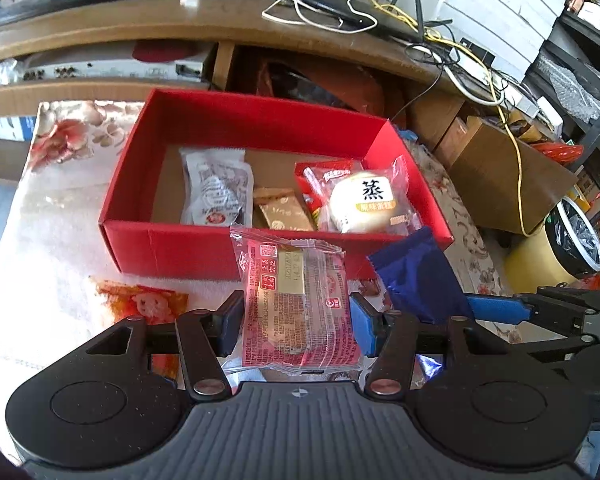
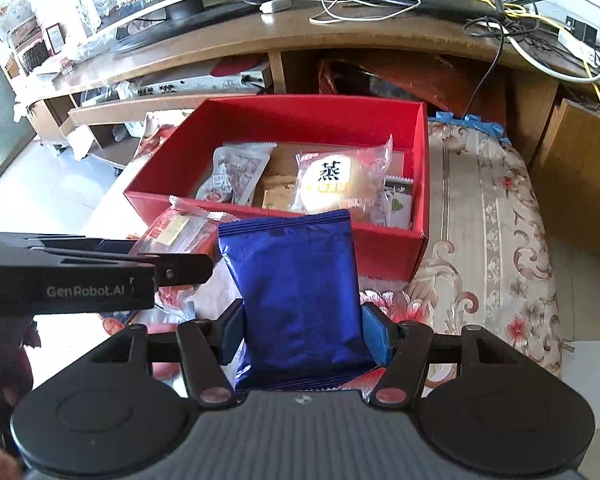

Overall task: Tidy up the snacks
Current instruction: 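Lift both held packets and carry them over the red box, then lower both packets into the red box and open both tools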

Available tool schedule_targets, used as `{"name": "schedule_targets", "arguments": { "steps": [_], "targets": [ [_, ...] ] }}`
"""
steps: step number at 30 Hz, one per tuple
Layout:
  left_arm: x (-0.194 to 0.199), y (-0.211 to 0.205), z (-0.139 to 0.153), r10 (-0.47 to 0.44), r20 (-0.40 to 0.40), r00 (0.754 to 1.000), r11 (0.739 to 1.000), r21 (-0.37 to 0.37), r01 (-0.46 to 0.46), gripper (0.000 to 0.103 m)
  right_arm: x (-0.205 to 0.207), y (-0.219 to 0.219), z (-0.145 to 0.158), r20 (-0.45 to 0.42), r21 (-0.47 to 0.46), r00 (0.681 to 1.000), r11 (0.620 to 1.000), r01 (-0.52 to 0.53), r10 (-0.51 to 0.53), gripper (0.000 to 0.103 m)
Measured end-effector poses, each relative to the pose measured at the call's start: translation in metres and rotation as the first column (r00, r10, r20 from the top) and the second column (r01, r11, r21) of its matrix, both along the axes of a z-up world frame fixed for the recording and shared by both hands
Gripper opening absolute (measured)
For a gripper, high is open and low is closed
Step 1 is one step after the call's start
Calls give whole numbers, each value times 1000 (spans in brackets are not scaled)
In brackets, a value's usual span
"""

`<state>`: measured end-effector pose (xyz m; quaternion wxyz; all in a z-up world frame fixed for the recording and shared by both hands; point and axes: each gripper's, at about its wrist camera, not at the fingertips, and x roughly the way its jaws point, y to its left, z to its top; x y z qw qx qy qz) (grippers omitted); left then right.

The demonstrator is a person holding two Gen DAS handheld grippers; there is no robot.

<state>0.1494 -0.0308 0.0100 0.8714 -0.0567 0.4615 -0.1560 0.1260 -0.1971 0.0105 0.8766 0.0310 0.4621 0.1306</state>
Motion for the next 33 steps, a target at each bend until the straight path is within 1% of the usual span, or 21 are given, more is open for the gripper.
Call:
{"name": "schedule_targets", "arguments": {
  "steps": [15, 33],
  "targets": [
    [4, -11, 11, -5, 48, 999, 1000, 3, 5, 62, 8, 3, 8, 33, 14, 999, 1000, 6, -7, 66],
    [21, -16, 21, 25, 97, 995, 1000, -3, -25, 62, 23, -2, 19, 69, 40, 996, 998, 48, -51, 67]
  ]
}}
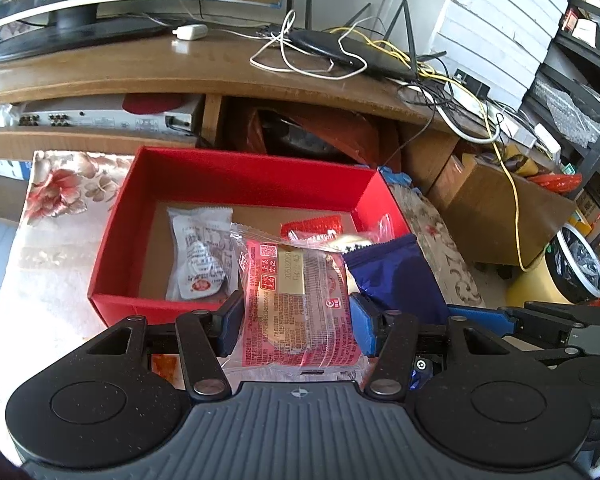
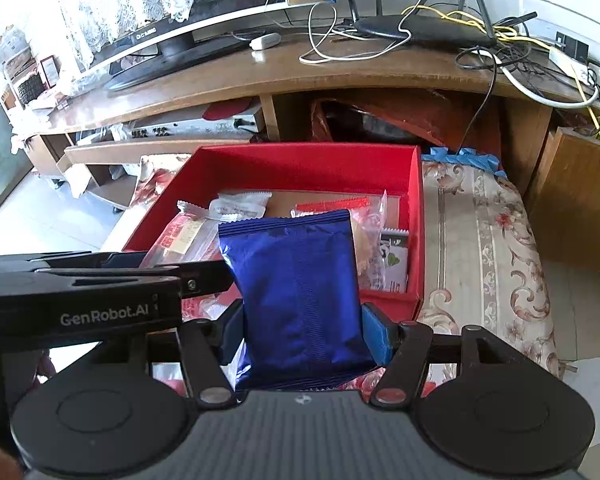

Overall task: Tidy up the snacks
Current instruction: 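Lower both packets into the red box and open both tools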

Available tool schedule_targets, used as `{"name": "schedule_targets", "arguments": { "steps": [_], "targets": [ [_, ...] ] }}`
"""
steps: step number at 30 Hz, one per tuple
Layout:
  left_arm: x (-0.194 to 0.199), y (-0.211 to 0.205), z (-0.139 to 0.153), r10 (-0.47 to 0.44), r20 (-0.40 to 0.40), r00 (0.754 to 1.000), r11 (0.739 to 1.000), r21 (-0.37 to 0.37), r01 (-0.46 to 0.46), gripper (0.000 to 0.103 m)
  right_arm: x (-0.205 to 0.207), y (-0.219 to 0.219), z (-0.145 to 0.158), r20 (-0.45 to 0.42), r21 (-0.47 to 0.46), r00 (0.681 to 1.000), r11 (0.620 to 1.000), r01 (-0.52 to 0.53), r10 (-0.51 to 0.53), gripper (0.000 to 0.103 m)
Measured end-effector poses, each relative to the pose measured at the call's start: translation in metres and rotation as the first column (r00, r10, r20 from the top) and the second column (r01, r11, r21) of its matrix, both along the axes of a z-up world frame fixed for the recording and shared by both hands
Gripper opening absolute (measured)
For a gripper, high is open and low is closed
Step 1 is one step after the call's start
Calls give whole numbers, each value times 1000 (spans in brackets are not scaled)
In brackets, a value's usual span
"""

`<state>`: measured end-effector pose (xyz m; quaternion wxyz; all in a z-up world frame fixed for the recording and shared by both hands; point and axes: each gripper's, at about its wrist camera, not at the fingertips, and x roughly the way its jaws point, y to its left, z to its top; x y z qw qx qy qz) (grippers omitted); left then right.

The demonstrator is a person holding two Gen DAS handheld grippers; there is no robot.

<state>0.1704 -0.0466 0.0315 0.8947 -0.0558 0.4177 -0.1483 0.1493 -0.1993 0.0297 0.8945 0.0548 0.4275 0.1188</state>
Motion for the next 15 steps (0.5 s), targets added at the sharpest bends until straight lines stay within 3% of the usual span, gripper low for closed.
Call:
{"name": "schedule_targets", "arguments": {
  "steps": [15],
  "targets": [
    [52, -3, -2, 43, 27, 999, 999, 20, -44, 62, 51, 9, 2, 34, -13, 999, 1000, 20, -19, 67]
  ]
}}
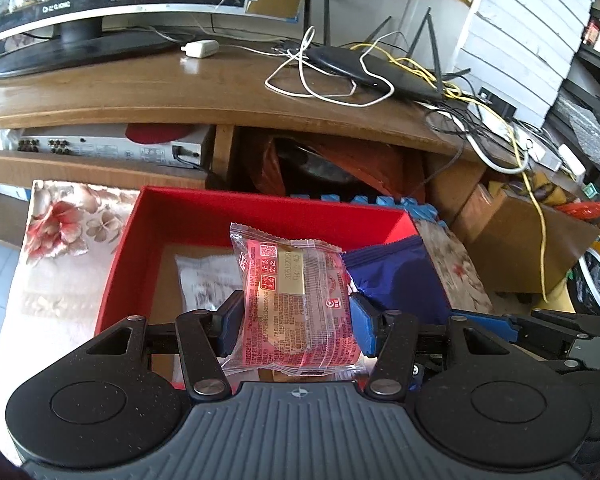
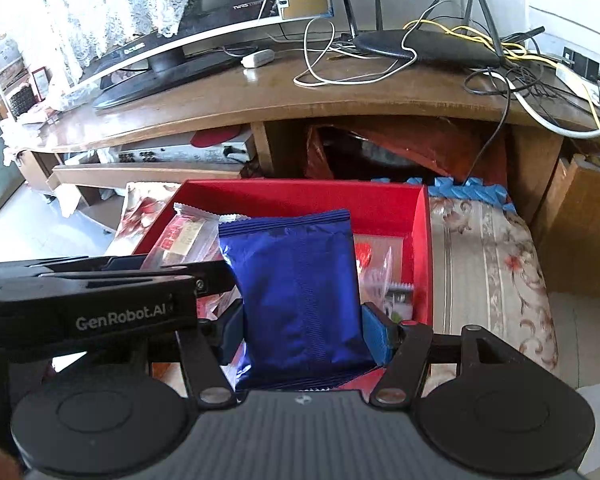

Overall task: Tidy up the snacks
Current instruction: 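Lower both packets into the red box and open both tools, then grasp the orange cartoon packet with the left tool while the right tool grasps the sausage pack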

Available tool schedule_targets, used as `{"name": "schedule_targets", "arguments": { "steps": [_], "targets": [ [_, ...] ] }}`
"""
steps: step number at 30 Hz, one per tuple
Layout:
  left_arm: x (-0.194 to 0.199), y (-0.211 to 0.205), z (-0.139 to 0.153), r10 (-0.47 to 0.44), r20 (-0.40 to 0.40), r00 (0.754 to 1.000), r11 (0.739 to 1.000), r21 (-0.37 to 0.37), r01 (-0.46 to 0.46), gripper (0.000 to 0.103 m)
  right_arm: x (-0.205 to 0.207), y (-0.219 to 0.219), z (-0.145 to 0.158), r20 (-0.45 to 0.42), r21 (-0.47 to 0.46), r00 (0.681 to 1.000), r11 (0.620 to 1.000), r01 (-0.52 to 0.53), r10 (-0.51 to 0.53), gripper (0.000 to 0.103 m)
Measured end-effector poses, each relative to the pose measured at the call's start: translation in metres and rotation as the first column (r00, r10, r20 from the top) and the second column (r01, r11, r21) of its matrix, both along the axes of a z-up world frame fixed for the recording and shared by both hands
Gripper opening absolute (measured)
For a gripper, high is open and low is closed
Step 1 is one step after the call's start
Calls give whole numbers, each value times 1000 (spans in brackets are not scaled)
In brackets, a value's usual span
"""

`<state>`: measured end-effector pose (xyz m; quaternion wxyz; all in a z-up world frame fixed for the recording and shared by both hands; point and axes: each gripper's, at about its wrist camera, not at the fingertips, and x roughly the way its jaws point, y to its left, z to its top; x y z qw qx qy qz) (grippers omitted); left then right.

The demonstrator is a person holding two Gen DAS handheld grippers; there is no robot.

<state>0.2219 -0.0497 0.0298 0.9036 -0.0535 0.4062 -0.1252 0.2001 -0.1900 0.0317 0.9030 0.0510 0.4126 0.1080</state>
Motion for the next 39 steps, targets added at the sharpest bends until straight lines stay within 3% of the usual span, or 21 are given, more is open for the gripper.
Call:
{"name": "schedule_targets", "arguments": {
  "steps": [6, 14, 16, 21, 26, 32, 39],
  "targets": [
    [28, 3, -19, 39, -22, 999, 999, 17, -38, 62, 35, 3, -17, -19, -18, 1000, 1000, 10, -10, 67],
    [30, 21, -20, 73, -35, 997, 997, 27, -72, 77, 52, 2, -28, -36, -33, 999, 999, 7, -8, 74],
    [21, 32, -14, 82, -27, 996, 996, 19, -82, 80, 50, 1, -26, -26, -48, 1000, 999, 6, -8, 81],
    [-13, 60, -11, 86, -35, 996, 994, 68, -83, 82, 31, 1, -13, 26, -112, 999, 993, 38, -35, 85],
    [-44, 88, -16, 84, -79, 993, 994, 73, -79, 85, -9, 21, -8, 12, -137, 999, 989, -48, 50, 85],
    [-38, 93, -47, 88, -205, 975, 991, 116, -65, 86, -59, 69, -25, -72, -138, 974, 965, -224, 216, 85],
    [-32, 79, -67, 91, -231, 969, 979, 200, -44, 91, -69, 92, -47, -140, -136, 952, 948, -290, 271, 85]
  ]
}}
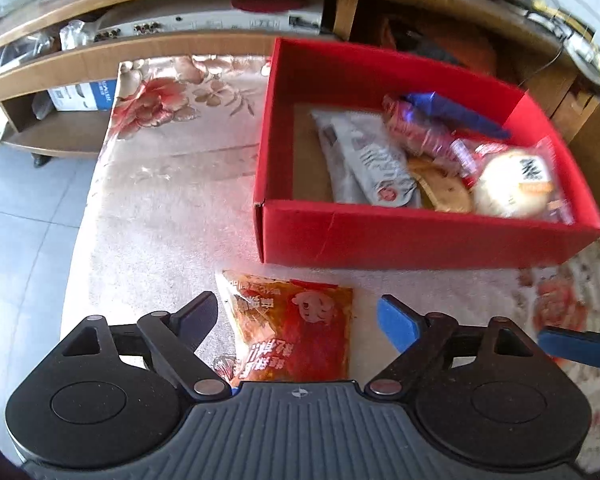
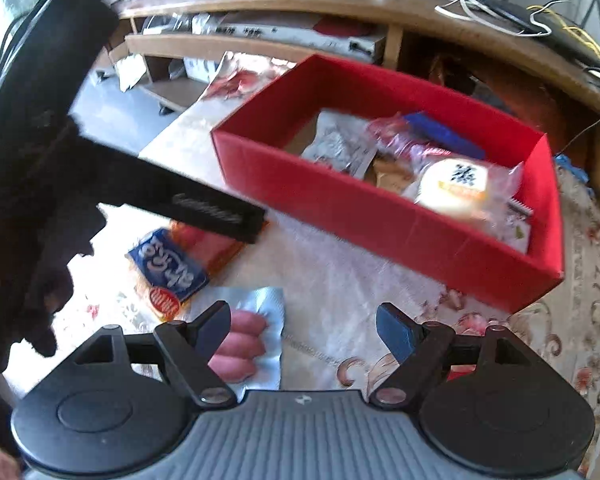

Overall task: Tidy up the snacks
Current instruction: 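Grasp the orange cartoon packet with the left tool while the right tool grasps the sausage pack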

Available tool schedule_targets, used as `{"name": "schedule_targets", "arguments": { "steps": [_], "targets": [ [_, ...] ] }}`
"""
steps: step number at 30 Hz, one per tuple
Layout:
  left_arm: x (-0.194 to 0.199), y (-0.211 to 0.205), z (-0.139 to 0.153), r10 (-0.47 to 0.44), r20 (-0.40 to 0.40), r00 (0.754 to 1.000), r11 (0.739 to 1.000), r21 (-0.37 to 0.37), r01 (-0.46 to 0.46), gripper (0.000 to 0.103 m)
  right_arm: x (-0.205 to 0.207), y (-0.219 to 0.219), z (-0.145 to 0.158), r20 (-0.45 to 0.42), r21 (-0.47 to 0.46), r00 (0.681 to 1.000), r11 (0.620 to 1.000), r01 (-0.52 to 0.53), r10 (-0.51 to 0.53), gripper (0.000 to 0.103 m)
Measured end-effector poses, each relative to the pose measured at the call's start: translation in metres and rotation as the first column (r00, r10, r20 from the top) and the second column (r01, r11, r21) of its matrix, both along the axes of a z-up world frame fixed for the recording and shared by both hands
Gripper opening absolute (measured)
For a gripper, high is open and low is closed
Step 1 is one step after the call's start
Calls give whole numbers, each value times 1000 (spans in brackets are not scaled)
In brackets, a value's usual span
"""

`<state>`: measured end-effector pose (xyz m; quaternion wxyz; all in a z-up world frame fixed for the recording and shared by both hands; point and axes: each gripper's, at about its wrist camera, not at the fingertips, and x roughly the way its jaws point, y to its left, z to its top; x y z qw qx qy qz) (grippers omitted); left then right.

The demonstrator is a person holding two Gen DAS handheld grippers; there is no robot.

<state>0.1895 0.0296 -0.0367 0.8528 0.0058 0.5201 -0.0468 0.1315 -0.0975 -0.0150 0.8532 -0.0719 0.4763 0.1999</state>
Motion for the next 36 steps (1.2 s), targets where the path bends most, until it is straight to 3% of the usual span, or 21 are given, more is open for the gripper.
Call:
{"name": "schedule_targets", "arguments": {
  "steps": [4, 8, 11, 13, 17, 20, 22, 23, 31, 36],
  "targets": [
    [4, -2, -17, 5, -42, 999, 999, 53, -3, 95, 4, 2, -9, -33, 11, 999, 1000, -8, 9, 85],
    [0, -5, -18, -8, -20, 1000, 997, 76, 9, 94, 7, 11, -23, -74, 16, 997, 999, -37, 38, 86],
    [-4, -7, -14, -28, -1, 1000, 997, 71, 28, 77, 7, 20, -35, -116, 26, 991, 998, -64, 67, 89],
    [-5, -8, -13, -33, 6, 999, 997, 76, 33, 72, 6, 27, -44, -130, 25, 988, 996, -82, 84, 100],
    [-9, -4, -7, -41, 15, 999, 998, 50, 40, 65, -10, 47, -50, -63, -56, 990, 990, -133, 129, 103],
    [-9, 0, -2, -36, 25, 999, 999, 18, 35, 64, -11, 46, -49, -71, -50, 988, 989, -140, 136, 95],
    [-10, 3, 3, -32, 35, 999, 999, 3, 32, 63, -15, 43, -45, -67, -49, 989, 989, -139, 135, 76],
    [-11, 4, 5, -29, 38, 999, 1000, -5, 30, 63, -15, 40, -43, -68, -43, 989, 990, -135, 132, 74],
    [-15, 14, 16, -5, 61, 998, 997, -73, 10, 63, -16, 16, -37, -102, -8, 992, 997, -82, 81, 73],
    [-20, 12, 28, -15, 90, 996, 994, -110, 25, 63, -16, -8, -24, -78, 28, 997, 999, -19, 22, 73]
  ]
}}
